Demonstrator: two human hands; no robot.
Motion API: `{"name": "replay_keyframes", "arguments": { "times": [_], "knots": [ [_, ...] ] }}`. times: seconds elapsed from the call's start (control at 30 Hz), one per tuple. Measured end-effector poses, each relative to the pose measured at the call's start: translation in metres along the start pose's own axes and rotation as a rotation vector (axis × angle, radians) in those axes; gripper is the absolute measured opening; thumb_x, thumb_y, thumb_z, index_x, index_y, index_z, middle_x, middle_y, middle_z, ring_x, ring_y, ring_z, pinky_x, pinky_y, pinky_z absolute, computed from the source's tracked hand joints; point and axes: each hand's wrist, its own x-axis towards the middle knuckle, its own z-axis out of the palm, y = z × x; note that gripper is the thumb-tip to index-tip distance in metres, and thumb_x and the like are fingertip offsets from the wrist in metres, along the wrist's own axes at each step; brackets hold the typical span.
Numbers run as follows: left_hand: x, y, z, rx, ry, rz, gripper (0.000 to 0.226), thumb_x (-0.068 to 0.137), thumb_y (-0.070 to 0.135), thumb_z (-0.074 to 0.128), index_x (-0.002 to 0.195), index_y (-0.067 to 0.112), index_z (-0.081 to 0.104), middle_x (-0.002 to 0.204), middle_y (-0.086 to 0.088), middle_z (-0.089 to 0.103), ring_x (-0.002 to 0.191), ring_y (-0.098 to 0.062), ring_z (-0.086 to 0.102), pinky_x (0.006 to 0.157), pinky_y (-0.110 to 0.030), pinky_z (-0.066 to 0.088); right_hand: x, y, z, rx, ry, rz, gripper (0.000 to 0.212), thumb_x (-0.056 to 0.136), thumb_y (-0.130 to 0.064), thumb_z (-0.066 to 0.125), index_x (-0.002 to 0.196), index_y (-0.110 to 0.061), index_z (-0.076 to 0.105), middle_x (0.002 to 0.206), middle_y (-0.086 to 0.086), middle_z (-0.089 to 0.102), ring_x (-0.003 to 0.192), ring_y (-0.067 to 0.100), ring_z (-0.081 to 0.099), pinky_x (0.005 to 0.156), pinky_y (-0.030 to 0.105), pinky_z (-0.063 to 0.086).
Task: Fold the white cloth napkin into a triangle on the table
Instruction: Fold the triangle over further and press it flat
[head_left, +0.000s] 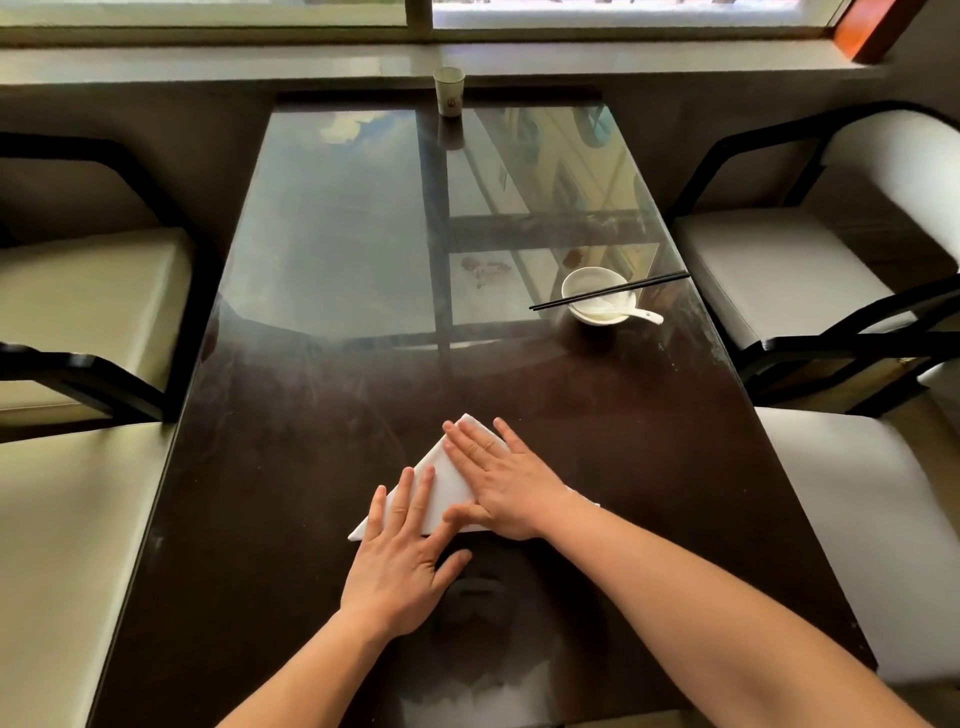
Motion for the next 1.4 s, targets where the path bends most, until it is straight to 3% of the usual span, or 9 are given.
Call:
{"name": "replay_keyframes", "arguments": {
  "times": [0.33, 0.53, 0.63, 0.8, 0.93, 1.2, 1.4],
  "knots": [
    [-0.001, 0.003, -0.001, 0.030, -0.065, -0.025, 0.071, 0.096, 0.071, 0.009, 0.157, 0.038, -0.004, 0.165, -0.007, -0.020, 0.150, -0.027, -0.026, 0.121, -0.054, -0.004, 0.000, 0.002, 0.011, 0.053, 0.081, 0.118, 0.103, 0.083, -0.083, -0.001, 0.158, -0.013, -0.007, 0.166, 0.000, -0.019, 0.151, 0.017, -0.024, 0.124, 0.049, -0.004],
    [-0.002, 0.003, -0.001, 0.012, -0.049, -0.035, 0.072, 0.098, 0.069, 0.017, 0.159, 0.032, 0.004, 0.167, -0.008, -0.005, 0.153, -0.028, -0.013, 0.119, -0.055, 0.004, -0.016, -0.004, 0.020, 0.070, 0.151, 0.191, 0.102, 0.087, -0.082, 0.009, 0.158, -0.011, -0.007, 0.166, 0.001, -0.020, 0.151, 0.018, -0.022, 0.125, 0.049, -0.003],
    [-0.002, 0.004, -0.002, 0.002, -0.067, -0.039, 0.077, 0.098, 0.069, 0.017, 0.159, 0.024, 0.007, 0.167, -0.009, -0.001, 0.154, -0.030, -0.008, 0.119, -0.055, 0.007, -0.043, -0.003, 0.032, 0.073, 0.126, 0.294, 0.105, 0.084, -0.086, 0.004, 0.158, -0.011, -0.009, 0.165, 0.003, -0.022, 0.150, 0.018, -0.026, 0.124, 0.051, -0.004],
    [0.003, 0.007, -0.007, -0.057, -0.065, -0.069, 0.071, 0.096, 0.064, 0.008, 0.155, 0.029, -0.013, 0.165, 0.000, -0.020, 0.148, -0.020, -0.029, 0.120, -0.049, -0.014, -0.070, -0.003, 0.044, 0.098, 0.133, 0.378, 0.109, 0.084, -0.089, 0.008, 0.158, -0.009, -0.001, 0.167, 0.007, -0.012, 0.153, 0.021, -0.017, 0.122, 0.053, -0.003],
    [0.037, 0.020, -0.027, -0.121, 0.041, -0.090, 0.071, 0.096, 0.049, 0.013, 0.157, 0.021, -0.008, 0.166, 0.002, -0.014, 0.150, -0.015, -0.024, 0.121, -0.040, -0.017, -0.069, -0.002, 0.046, 0.119, 0.119, 0.368, 0.109, 0.082, -0.090, 0.005, 0.156, -0.012, -0.012, 0.165, 0.003, -0.022, 0.150, 0.017, -0.026, 0.124, 0.050, -0.007],
    [0.083, 0.026, -0.019, -0.007, -0.052, 0.006, 0.082, 0.095, 0.065, 0.005, 0.156, 0.015, -0.014, 0.164, -0.003, -0.025, 0.148, -0.018, -0.029, 0.123, -0.042, -0.010, -0.068, 0.001, 0.048, 0.130, 0.128, 0.361, 0.109, 0.083, -0.090, 0.006, 0.156, -0.012, -0.011, 0.166, 0.004, -0.020, 0.150, 0.017, -0.025, 0.122, 0.052, -0.007],
    [0.026, -0.023, -0.008, 0.008, -0.011, -0.148, 0.084, 0.094, 0.072, 0.001, 0.156, 0.016, -0.007, 0.165, -0.001, -0.014, 0.151, -0.015, -0.021, 0.123, -0.041, -0.008, -0.068, 0.000, 0.047, 0.147, 0.115, 0.371, 0.110, 0.081, -0.091, 0.005, 0.156, -0.013, -0.014, 0.165, 0.002, -0.024, 0.150, 0.017, -0.027, 0.124, 0.052, -0.005]
  ]
}}
